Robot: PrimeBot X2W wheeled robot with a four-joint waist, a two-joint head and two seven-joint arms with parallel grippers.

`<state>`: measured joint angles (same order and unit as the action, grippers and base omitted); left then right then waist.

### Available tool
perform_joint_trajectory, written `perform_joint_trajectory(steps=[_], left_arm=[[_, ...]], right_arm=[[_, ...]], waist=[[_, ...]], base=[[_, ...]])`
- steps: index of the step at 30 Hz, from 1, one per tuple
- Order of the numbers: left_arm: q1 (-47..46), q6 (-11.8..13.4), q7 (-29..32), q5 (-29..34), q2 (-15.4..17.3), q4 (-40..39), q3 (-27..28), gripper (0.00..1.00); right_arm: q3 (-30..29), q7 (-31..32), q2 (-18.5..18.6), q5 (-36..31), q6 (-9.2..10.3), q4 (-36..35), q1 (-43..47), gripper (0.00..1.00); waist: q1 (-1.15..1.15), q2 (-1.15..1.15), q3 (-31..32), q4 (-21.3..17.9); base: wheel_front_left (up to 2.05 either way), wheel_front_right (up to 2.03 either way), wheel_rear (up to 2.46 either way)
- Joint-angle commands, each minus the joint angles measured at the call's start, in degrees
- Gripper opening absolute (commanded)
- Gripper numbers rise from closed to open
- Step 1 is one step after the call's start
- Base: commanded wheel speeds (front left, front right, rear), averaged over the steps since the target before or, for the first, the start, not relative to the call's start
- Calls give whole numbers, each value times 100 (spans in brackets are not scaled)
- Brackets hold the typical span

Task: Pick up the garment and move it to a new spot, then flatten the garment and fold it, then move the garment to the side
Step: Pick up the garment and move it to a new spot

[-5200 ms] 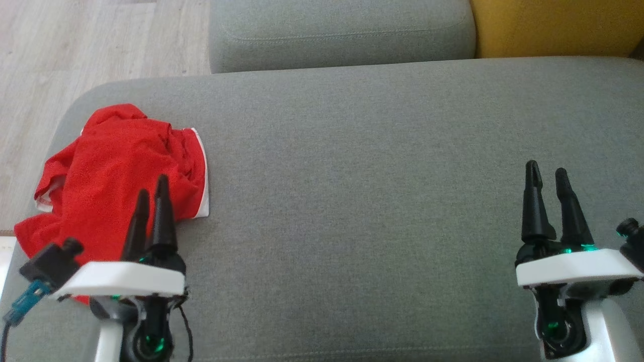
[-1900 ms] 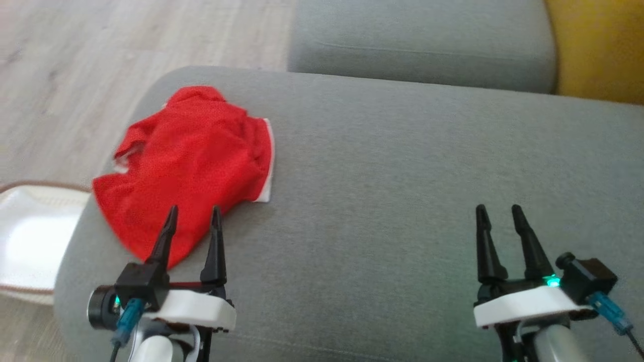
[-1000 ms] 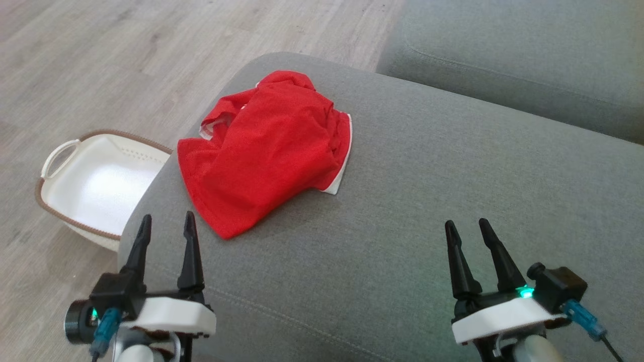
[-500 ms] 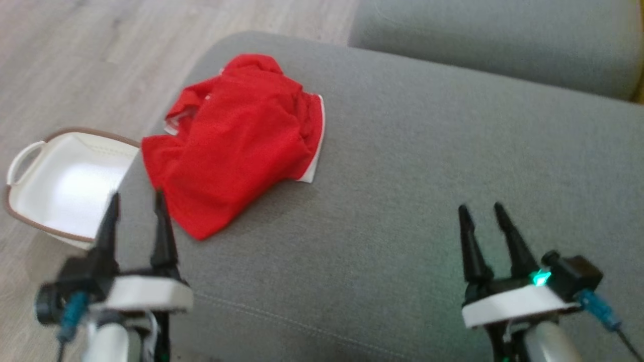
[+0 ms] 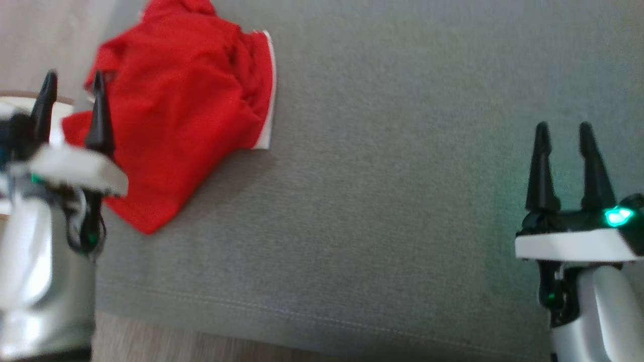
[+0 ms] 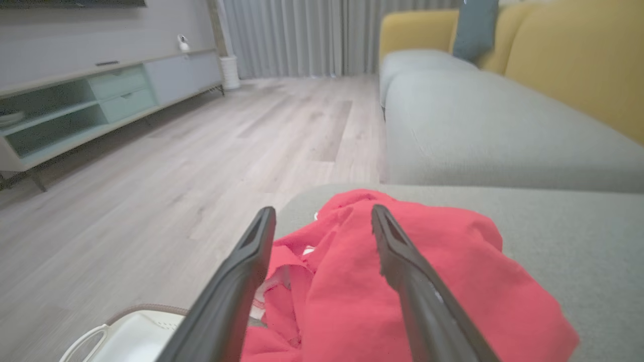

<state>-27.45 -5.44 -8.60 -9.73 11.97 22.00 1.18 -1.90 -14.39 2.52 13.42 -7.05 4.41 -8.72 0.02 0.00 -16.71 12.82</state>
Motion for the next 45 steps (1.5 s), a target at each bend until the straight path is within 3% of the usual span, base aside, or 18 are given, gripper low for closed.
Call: perform_joint_trajectory(steps=[1, 6, 11, 21, 22, 23, 27, 35, 45], left_arm=[[-420, -60, 206, -66, 325, 23, 103, 100], [-1260, -184, 1119, -317, 695, 908, -309, 100], [-1687, -200, 1613, -598, 929, 1409, -798, 100], [-2087, -203, 2129, -1411, 1352, 2337, -1804, 100], [-2100, -203, 2116, -1490, 1377, 2394, -1868, 42], [-2111, -203, 2080, -1550, 1385, 2439, -1909, 0], [-2192, -204, 1796, -1774, 1478, 2579, -1978, 0], [-2548, -53, 523, -1730, 1460, 2417, -1824, 0], [-2792, 236, -406, -1708, 1266, 1254, -1658, 0]], right_arm=[[109, -61, 36, -58, -44, -244, -200, 100], [89, -61, 36, -102, -44, -356, -329, 100], [160, -61, 36, -94, -44, -391, -371, 100], [230, -61, 36, -61, -44, -371, -466, 100], [226, -61, 36, -53, -44, -369, -472, 100], [221, -61, 36, -42, -44, -365, -475, 100], [235, -61, 36, 2, -44, -314, -458, 100], [262, -61, 36, 107, -44, -205, -338, 100], [361, -61, 36, 300, -44, -69, -200, 100]], waist=[[-2, 0, -338, -229], [-2, 0, -614, -355], [-2, 0, -756, -459], [-2, 0, -870, -683], [-2, 0, -859, -700], [-2, 0, -842, -712], [-2, 0, -738, -752], [-2, 0, -294, -712], [-2, 0, 293, -648]], base=[[0, 0, 0], [0, 0, 0], [0, 0, 0], [0, 0, 0], [0, 0, 0], [0, 0, 0], [0, 0, 0], [0, 0, 0], [0, 0, 0]])
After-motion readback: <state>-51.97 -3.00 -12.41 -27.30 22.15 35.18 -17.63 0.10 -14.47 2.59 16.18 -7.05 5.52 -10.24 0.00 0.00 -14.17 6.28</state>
